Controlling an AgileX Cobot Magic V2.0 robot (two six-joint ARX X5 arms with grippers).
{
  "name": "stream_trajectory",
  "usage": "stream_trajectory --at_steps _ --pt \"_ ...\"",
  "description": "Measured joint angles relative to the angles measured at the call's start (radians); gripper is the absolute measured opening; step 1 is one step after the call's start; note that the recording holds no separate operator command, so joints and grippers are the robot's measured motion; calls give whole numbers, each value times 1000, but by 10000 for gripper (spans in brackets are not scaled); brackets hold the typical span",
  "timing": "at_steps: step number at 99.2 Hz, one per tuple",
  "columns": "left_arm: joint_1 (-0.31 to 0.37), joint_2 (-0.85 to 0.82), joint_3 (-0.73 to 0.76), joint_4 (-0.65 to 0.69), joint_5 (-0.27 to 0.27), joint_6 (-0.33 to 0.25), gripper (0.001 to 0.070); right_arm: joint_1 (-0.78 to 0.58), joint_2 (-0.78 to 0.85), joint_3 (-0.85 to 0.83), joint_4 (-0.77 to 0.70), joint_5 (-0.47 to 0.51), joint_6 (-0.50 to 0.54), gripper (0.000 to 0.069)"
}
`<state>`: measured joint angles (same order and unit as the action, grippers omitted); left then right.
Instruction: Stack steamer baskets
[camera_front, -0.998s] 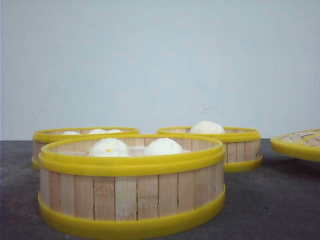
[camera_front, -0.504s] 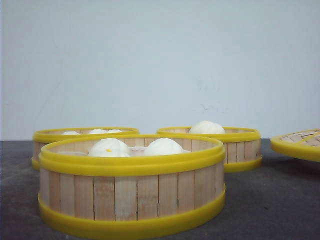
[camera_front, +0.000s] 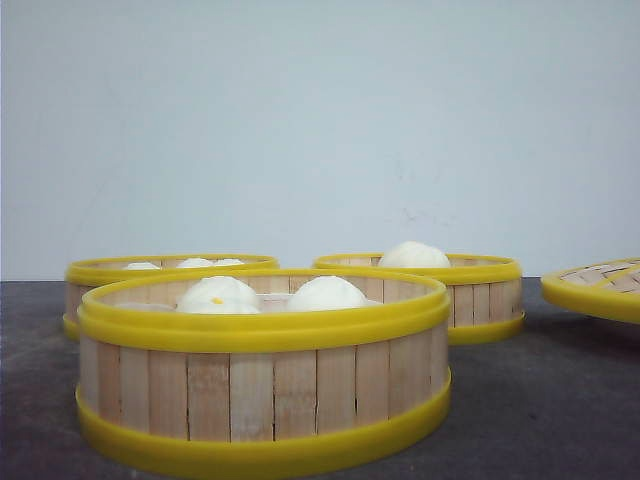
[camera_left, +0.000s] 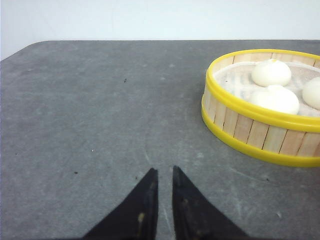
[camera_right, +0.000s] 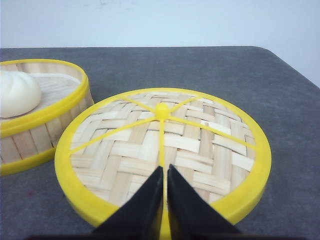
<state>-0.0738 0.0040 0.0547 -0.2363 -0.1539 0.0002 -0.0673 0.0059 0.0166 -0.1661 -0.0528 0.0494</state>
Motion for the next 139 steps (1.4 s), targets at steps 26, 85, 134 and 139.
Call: stream_trajectory --at_steps 26,85,134,139 --pt "0 0 -2 6 0 -151 25 0 0 -1 43 -31 236 9" --pt "0 137 202 54 31 -386 25 0 161 227 113 -49 580 7" --pt "0 661 732 -110 132 -239 146 15 644 875 -239 -104 166 81" --pt "0 683 732 -116 132 -233 264 23 644 875 -242 -109 157 182"
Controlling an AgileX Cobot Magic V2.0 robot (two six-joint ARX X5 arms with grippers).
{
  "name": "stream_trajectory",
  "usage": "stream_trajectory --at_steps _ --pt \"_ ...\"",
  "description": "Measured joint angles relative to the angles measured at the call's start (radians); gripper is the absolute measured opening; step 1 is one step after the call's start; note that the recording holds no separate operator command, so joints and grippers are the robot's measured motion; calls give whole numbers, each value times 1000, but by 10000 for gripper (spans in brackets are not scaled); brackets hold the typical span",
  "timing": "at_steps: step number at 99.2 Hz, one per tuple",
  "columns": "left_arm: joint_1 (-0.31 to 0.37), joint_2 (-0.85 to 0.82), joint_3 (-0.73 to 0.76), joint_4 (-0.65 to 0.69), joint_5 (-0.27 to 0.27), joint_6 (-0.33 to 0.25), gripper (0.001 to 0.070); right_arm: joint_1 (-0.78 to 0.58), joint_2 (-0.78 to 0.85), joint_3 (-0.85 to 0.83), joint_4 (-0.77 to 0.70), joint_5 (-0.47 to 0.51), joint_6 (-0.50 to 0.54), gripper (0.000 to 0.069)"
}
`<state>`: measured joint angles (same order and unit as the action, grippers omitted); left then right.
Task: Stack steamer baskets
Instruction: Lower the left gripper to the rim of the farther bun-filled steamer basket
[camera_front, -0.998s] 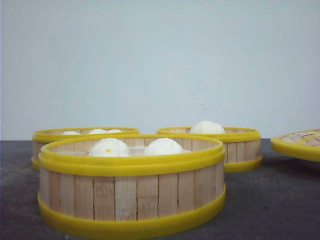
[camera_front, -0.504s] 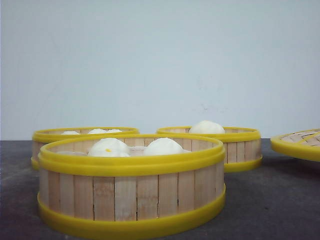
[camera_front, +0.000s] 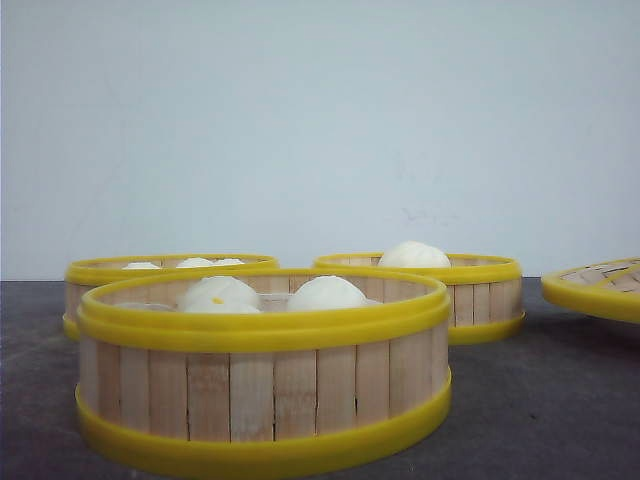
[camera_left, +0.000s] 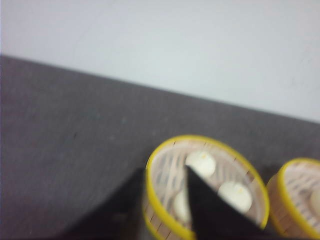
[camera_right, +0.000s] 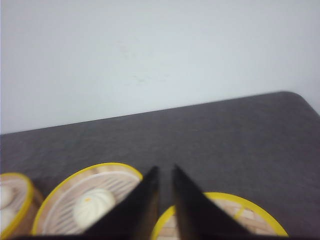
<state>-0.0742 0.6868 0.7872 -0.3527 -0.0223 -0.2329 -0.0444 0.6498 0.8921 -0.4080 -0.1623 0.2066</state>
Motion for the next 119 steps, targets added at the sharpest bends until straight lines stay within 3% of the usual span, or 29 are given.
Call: stream_trajectory --at_steps 6,12,20,46,85,105,119 --pt "-1 23 0 -1 2 6 367 7 6 0 -2 -3 -3 309" --pt "-3 47 0 0 2 8 411 14 14 0 -2 -3 -8 368" --pt "-9 91 8 3 2 11 426 21 29 0 -2 -14 -11 396" --pt "-26 335 132 11 2 40 427 45 124 0 -1 -71 -8 407" --pt "-26 846 476 -161 1 87 425 132 186 0 0 -78 -8 407" --pt "-25 1073 623 -256 -1 92 333 140 186 0 1 -73 -9 407" --pt "-20 1151 638 -266 -1 93 314 140 186 0 2 -73 -18 407"
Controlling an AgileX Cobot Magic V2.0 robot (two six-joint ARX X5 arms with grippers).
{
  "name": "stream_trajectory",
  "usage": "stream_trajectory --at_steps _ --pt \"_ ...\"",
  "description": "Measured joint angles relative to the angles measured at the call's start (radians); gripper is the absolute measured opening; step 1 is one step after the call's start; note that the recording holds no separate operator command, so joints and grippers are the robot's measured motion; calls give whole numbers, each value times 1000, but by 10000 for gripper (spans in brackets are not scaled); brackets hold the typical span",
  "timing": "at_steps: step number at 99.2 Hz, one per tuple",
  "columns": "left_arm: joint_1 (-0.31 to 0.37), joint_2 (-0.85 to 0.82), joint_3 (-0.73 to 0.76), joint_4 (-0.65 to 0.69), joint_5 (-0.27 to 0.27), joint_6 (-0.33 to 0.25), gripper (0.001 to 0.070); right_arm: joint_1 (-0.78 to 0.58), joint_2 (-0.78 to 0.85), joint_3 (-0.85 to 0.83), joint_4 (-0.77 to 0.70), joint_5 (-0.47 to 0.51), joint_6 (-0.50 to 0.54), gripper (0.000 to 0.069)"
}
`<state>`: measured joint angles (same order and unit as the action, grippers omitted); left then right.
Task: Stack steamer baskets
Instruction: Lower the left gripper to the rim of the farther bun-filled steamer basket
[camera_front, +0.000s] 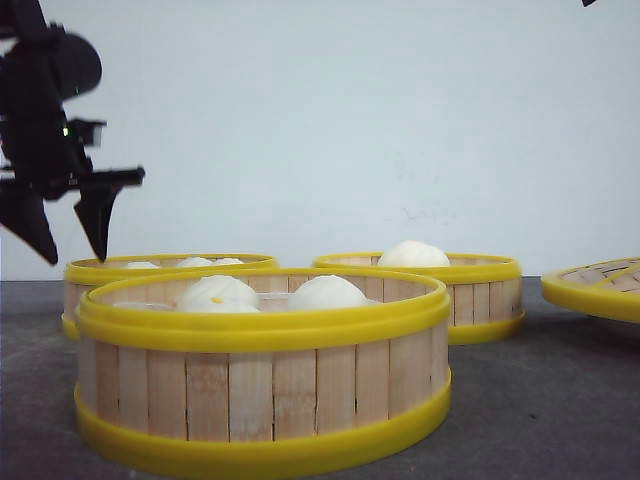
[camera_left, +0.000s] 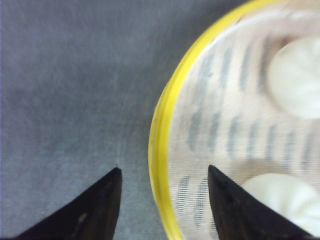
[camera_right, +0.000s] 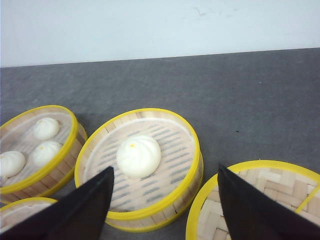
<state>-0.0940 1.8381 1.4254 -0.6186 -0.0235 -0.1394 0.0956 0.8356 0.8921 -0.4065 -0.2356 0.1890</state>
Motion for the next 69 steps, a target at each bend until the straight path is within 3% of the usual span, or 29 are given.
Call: stream_trajectory --at_steps 29,46,63,69 --pt "11 53 0 16 -1 2 304 0 0 0 0 25 -9 407" --pt "11 53 5 30 -1 2 181 0 0 0 4 27 -10 404" --pt "11 56 5 31 -1 2 145 0 0 0 4 27 -10 404" --pt "11 60 5 33 1 1 105 0 0 0 4 27 -10 404"
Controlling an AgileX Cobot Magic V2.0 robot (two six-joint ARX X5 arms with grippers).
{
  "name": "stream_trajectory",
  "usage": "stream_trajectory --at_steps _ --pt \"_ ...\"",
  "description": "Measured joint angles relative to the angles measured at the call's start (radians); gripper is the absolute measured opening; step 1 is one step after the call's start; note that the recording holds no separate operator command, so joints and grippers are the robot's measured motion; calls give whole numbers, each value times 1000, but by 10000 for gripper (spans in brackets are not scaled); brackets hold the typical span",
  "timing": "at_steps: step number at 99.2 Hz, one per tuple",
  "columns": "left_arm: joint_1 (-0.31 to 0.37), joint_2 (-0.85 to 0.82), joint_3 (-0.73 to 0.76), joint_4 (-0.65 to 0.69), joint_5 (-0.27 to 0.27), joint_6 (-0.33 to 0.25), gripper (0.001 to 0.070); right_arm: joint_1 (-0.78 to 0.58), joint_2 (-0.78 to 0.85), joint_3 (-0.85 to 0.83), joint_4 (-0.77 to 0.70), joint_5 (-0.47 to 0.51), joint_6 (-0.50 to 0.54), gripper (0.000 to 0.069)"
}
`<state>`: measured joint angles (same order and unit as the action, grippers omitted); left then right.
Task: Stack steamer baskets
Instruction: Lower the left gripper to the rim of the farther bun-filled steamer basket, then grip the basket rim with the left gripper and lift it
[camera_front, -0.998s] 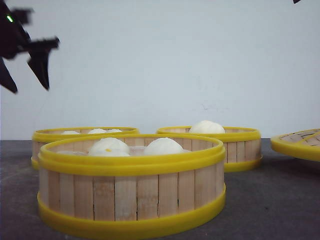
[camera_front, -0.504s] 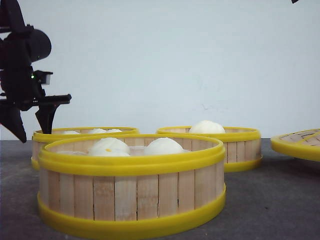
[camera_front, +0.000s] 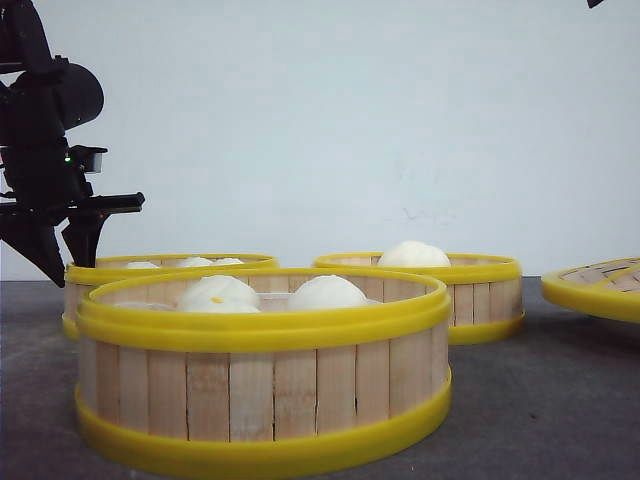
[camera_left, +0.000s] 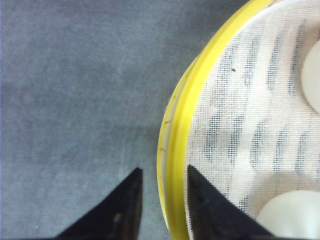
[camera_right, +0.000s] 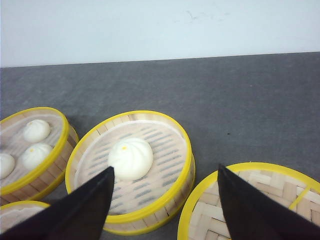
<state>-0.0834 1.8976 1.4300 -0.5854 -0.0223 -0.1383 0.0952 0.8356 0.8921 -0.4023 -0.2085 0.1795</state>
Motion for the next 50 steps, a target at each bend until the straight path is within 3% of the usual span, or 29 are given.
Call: stream_trajectory --at_steps 11,37,50 --pt "-3 1 0 3 -1 -2 34 0 0 0 0 0 0 404" --pt "-2 3 2 5 5 -4 28 0 0 0 0 0 0 404" --pt "10 5 8 5 39 -4 28 0 0 0 0 0 0 404"
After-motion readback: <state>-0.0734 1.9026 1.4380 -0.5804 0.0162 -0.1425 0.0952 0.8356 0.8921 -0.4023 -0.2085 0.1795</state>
